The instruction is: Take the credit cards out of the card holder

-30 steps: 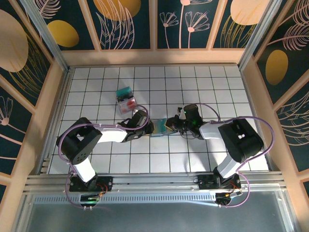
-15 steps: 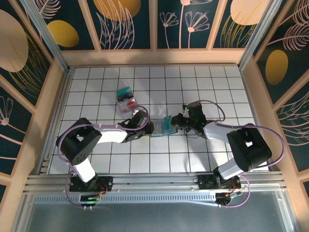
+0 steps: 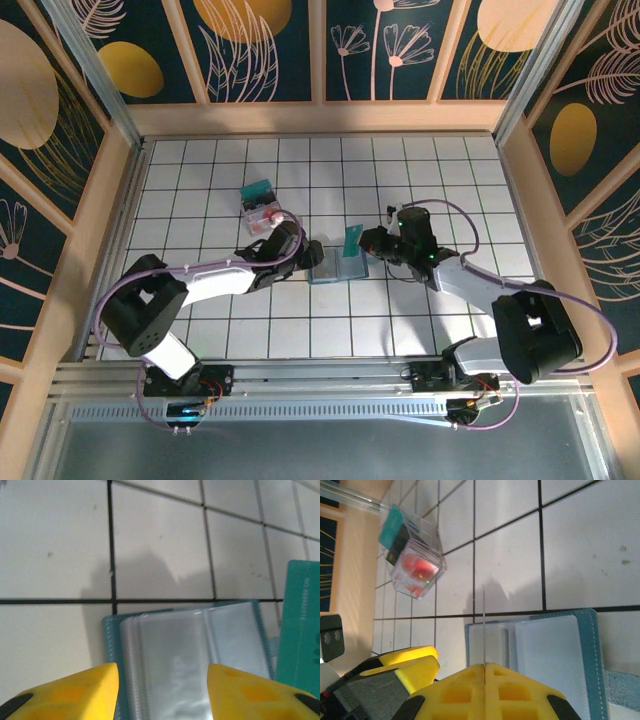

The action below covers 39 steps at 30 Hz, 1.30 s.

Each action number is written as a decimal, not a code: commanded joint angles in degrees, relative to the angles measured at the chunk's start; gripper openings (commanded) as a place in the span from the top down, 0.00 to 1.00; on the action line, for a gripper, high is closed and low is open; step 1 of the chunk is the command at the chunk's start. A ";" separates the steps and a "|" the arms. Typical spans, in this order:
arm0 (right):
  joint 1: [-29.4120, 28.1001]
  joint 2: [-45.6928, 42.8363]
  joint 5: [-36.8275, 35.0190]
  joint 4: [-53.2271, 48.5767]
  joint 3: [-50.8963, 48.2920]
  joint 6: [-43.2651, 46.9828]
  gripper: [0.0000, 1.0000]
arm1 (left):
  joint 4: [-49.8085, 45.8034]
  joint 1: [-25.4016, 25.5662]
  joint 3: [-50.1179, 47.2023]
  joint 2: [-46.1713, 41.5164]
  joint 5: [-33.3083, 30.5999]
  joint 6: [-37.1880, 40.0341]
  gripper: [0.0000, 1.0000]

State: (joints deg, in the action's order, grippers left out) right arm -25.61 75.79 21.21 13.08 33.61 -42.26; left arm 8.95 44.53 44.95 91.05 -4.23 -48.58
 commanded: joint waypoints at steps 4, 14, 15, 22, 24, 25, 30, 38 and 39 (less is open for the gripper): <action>1.04 -6.05 -1.64 4.06 -2.25 0.08 1.00 | 1.67 -0.24 3.04 -5.66 -1.52 1.89 0.39; 1.51 -10.39 5.87 15.51 -3.70 -2.07 1.00 | 17.16 -3.80 0.45 -7.68 16.01 0.90 0.21; 1.49 -10.39 6.70 16.28 -3.57 -2.24 1.00 | 18.94 -4.03 0.24 -7.51 17.67 0.68 0.21; 1.52 -10.01 10.83 22.41 -3.98 -5.30 1.00 | 27.41 -5.36 -0.38 -6.63 24.24 -1.55 0.26; 1.51 -9.66 12.01 24.14 -3.91 -6.31 1.00 | 28.95 -5.62 -0.52 -6.43 25.33 -1.94 0.28; 1.46 -9.52 12.45 24.96 -3.92 -6.71 1.00 | 29.45 -5.72 -0.48 -6.21 25.77 -2.09 0.29; 1.37 -7.92 15.01 29.31 -3.73 -8.97 1.00 | 31.29 -5.92 0.18 -5.35 27.83 -2.36 0.35; 0.93 -5.18 17.36 33.40 -3.19 -10.89 1.00 | 33.76 -6.16 0.81 -4.74 29.88 -2.68 0.60; 0.90 -4.96 17.37 33.58 -3.20 -10.93 1.00 | 33.76 -6.20 0.80 -4.74 29.98 -2.58 0.63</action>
State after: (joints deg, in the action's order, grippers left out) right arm -24.43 70.13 36.64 42.24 30.22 -52.07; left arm 38.83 38.87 45.30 85.71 23.70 -51.11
